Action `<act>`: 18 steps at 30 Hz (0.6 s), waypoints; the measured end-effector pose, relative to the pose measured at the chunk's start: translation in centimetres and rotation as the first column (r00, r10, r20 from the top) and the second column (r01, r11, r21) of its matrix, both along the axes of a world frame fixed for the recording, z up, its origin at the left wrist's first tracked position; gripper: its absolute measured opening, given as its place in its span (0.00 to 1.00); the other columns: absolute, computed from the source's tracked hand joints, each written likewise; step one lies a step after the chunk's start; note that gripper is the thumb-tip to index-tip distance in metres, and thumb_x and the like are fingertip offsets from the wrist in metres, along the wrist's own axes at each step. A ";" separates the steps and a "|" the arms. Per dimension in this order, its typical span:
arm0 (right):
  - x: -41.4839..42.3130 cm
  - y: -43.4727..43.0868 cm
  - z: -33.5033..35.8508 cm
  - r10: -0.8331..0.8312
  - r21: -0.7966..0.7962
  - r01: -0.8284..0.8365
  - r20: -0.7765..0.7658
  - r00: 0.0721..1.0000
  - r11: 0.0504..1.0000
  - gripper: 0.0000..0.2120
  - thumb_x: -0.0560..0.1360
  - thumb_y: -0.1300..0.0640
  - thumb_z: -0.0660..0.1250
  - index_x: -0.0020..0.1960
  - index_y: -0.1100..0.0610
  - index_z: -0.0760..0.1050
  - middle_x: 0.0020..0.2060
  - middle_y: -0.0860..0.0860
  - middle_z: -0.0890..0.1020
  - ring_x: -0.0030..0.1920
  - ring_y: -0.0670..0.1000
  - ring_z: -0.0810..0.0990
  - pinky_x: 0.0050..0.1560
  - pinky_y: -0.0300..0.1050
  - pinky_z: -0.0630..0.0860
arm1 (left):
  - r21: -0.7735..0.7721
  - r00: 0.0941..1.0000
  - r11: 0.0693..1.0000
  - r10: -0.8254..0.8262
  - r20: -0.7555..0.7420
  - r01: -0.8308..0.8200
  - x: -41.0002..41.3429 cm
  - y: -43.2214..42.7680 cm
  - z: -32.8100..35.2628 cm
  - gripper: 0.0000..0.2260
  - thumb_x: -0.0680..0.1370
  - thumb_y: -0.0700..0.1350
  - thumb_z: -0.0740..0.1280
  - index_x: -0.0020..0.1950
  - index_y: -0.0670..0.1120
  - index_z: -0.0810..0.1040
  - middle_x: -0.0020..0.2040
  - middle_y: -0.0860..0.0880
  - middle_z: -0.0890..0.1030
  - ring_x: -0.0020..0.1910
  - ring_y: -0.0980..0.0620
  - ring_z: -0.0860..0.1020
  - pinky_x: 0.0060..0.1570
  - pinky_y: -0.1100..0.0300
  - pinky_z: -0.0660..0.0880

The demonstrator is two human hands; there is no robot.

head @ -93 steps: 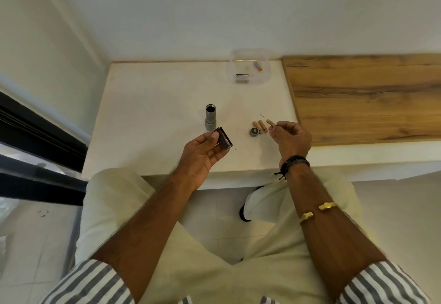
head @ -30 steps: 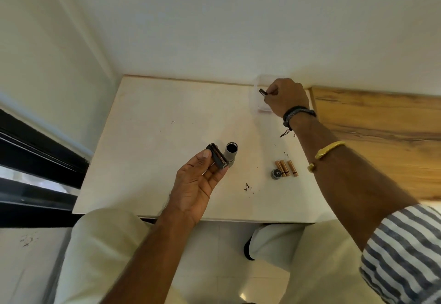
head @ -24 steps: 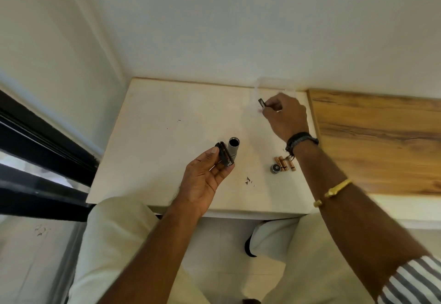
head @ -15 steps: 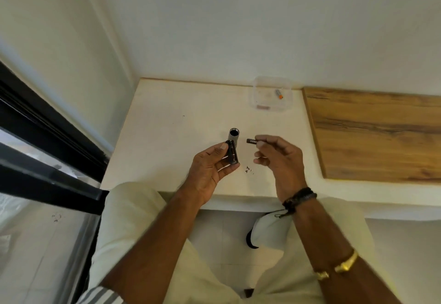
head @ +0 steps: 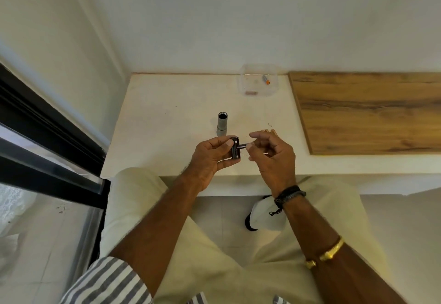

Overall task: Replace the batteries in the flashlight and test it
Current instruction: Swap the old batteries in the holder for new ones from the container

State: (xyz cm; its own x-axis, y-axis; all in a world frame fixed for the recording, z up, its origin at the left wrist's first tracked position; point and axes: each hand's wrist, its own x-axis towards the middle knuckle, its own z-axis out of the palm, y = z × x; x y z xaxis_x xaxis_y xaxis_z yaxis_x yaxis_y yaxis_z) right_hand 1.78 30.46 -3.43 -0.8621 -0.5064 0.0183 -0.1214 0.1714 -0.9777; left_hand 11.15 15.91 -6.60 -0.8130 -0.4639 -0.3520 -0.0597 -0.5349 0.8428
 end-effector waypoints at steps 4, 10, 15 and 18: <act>0.4 0.0 -0.2 -0.025 0.018 0.026 -0.061 0.998 1.000 0.11 0.72 0.60 0.77 0.51 0.50 0.80 0.40 0.46 0.86 0.42 0.47 0.86 0.45 0.51 0.86 | -0.039 0.999 0.999 -0.037 0.019 0.038 0.2 0.2 -0.2 0.12 0.80 0.39 0.68 0.63 0.39 0.79 0.57 0.39 0.84 0.56 0.39 0.83 0.54 0.45 0.81; 0.0 0.1 -0.6 -0.046 0.046 0.049 -0.074 0.996 0.998 0.08 0.74 0.61 0.76 0.52 0.56 0.83 0.41 0.48 0.87 0.43 0.48 0.87 0.44 0.53 0.86 | -0.095 0.995 0.990 -0.097 0.036 0.100 0.2 0.5 -0.1 0.13 0.79 0.38 0.70 0.63 0.38 0.80 0.55 0.39 0.85 0.54 0.40 0.84 0.52 0.46 0.82; 0.2 -0.3 -0.7 0.038 0.118 -0.024 -0.120 0.992 0.993 0.07 0.75 0.60 0.75 0.52 0.53 0.85 0.41 0.46 0.87 0.41 0.46 0.87 0.45 0.50 0.86 | -0.117 0.997 0.990 -0.072 0.024 0.074 0.2 0.4 -0.1 0.12 0.78 0.39 0.71 0.61 0.41 0.81 0.53 0.41 0.86 0.52 0.40 0.85 0.48 0.50 0.83; 0.3 -0.6 -0.7 0.066 0.131 -0.048 -0.140 0.988 0.990 0.08 0.75 0.61 0.75 0.54 0.55 0.86 0.42 0.47 0.87 0.43 0.47 0.86 0.48 0.47 0.85 | -0.134 0.998 0.989 -0.052 0.019 0.055 0.3 0.2 -0.2 0.11 0.78 0.39 0.70 0.60 0.41 0.82 0.53 0.41 0.86 0.52 0.41 0.85 0.47 0.50 0.83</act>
